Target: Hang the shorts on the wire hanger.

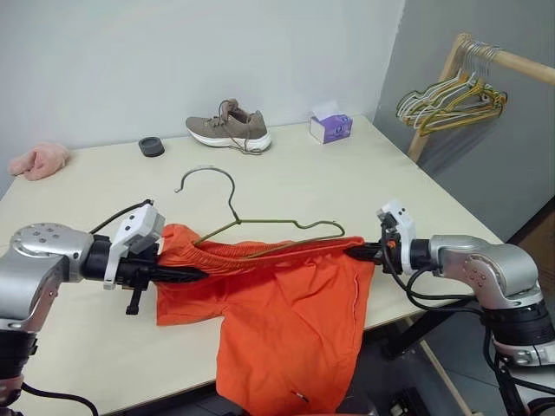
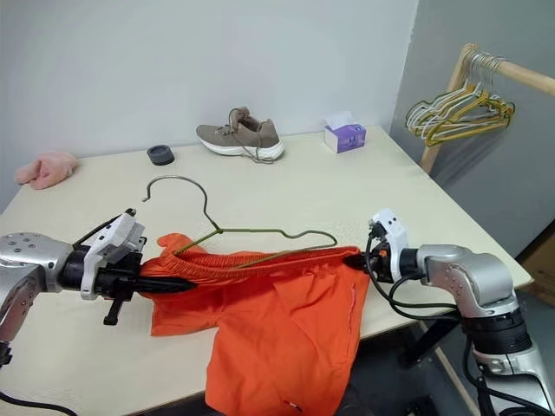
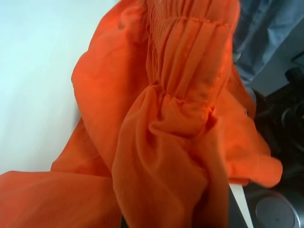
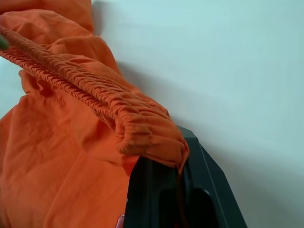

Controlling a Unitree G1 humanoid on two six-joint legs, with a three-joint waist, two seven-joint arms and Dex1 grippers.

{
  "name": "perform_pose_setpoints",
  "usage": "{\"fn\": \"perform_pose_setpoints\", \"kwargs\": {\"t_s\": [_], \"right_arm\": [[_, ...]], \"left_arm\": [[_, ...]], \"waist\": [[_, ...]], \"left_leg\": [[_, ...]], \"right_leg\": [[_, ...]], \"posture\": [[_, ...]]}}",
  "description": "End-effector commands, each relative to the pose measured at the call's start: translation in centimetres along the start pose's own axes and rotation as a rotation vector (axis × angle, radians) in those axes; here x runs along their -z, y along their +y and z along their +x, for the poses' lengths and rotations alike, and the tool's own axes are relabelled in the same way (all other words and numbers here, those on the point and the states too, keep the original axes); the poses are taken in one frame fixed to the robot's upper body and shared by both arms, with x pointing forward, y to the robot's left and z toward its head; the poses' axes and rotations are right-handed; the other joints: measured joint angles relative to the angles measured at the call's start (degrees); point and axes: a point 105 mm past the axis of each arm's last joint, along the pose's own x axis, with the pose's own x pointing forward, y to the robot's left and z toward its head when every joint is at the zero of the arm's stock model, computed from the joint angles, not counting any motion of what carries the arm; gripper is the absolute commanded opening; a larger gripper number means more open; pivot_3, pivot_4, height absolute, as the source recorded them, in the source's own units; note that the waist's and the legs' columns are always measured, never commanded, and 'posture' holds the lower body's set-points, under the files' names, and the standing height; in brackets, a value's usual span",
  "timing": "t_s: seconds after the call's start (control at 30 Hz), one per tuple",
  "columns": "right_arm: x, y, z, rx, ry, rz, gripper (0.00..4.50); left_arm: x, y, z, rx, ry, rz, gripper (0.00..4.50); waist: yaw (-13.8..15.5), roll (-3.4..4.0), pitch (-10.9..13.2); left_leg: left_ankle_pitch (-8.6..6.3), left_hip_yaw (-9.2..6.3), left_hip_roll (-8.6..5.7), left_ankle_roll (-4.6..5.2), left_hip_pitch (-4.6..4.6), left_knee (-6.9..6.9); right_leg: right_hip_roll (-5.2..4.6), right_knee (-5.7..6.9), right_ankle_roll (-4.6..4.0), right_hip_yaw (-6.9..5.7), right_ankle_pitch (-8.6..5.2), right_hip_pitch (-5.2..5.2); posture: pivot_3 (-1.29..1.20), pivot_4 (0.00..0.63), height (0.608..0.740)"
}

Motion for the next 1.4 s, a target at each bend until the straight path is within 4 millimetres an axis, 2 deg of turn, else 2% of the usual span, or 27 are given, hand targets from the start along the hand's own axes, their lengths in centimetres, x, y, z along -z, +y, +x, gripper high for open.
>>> {"fn": "perform_pose_setpoints", "kwargs": {"t_s": [0.03, 0.33, 0.5, 0.67, 0.83, 1.13, 1.23, 1.4], "right_arm": [[-0.6, -0.8, -1.4, 0.053, -0.020, -0.013, 0.02], [-0.6, 0.6, -1.5, 0.013, -0.010, -0.055, 0.02], [-1.0, 1.5, -1.6, 0.003, 0.017, -0.166, 0.02], [-2.6, 3.2, -0.7, -0.024, 0.043, -0.380, 0.02], [-4.3, 5.1, 0.8, -0.071, 0.045, -0.502, 0.02], [-4.7, 7.6, 1.3, -0.151, 0.084, -0.639, 0.02], [-4.1, 7.5, 1.2, -0.151, 0.111, -0.674, 0.71], [-3.9, 6.8, 0.2, -0.095, 0.125, -0.727, 2.44]], "left_arm": [[0.2, 0.8, -1.2, -0.051, 0.066, 0.043, 0.00], [1.9, 2.3, -1.7, -0.109, 0.173, 0.091, 0.00], [2.4, 3.1, -1.5, -0.135, 0.209, 0.128, 0.00], [2.0, 3.3, 0.4, -0.113, 0.205, 0.194, 0.00], [0.9, 4.0, 2.9, -0.101, 0.189, 0.271, 0.00], [0.6, 4.6, 5.0, -0.094, 0.181, 0.325, 0.00], [0.6, 4.5, 5.7, -0.087, 0.172, 0.327, 0.00], [0.6, 4.6, 5.8, -0.106, 0.166, 0.329, 0.00]], "waist": [[0.0, 0.00, 0.0], [0.1, 0.00, 0.0], [0.2, 0.00, 0.0], [0.2, 0.04, 0.0], [0.2, 0.04, 0.0], [0.0, 0.04, 0.0], [-0.4, 0.04, 0.0], [-0.8, 0.03, 0.0]], "left_leg": [[0.00, 0.00, 0.00, 0.00, 0.00, 0.00], [0.00, 0.01, 0.00, 0.00, -0.02, 0.00], [0.00, 0.02, 0.00, 0.00, -0.06, 0.00], [0.00, 0.01, 0.01, 0.00, -0.08, 0.00], [0.00, -0.02, 0.01, 0.00, -0.11, 0.02], [0.00, -0.03, 0.00, 0.00, -0.35, 0.05], [0.00, -0.04, -0.01, 0.00, -0.35, 0.08], [0.00, -0.05, -0.01, 0.00, -0.34, 0.08]], "right_leg": [[0.00, 0.00, 0.00, -0.01, 0.00, 0.00], [0.00, -0.01, 0.00, 0.01, 0.00, -0.02], [0.00, -0.01, 0.00, 0.01, 0.00, -0.05], [0.00, -0.01, 0.00, 0.01, 0.00, -0.09], [0.00, 0.00, -0.01, -0.01, 0.01, -0.09], [0.00, 0.01, -0.01, 0.00, 0.02, -0.31], [-0.01, 0.03, 0.00, -0.01, 0.02, -0.30], [-0.02, 0.03, 0.00, -0.01, 0.02, -0.29]], "posture": [[-0.32, 0.000, 0.740], [-0.33, 0.000, 0.740], [-0.33, 0.000, 0.740], [-0.34, 0.000, 0.740], [-0.35, 0.000, 0.740], [-0.37, 0.000, 0.740], [-0.37, 0.000, 0.740], [-0.37, 0.000, 0.740]]}}
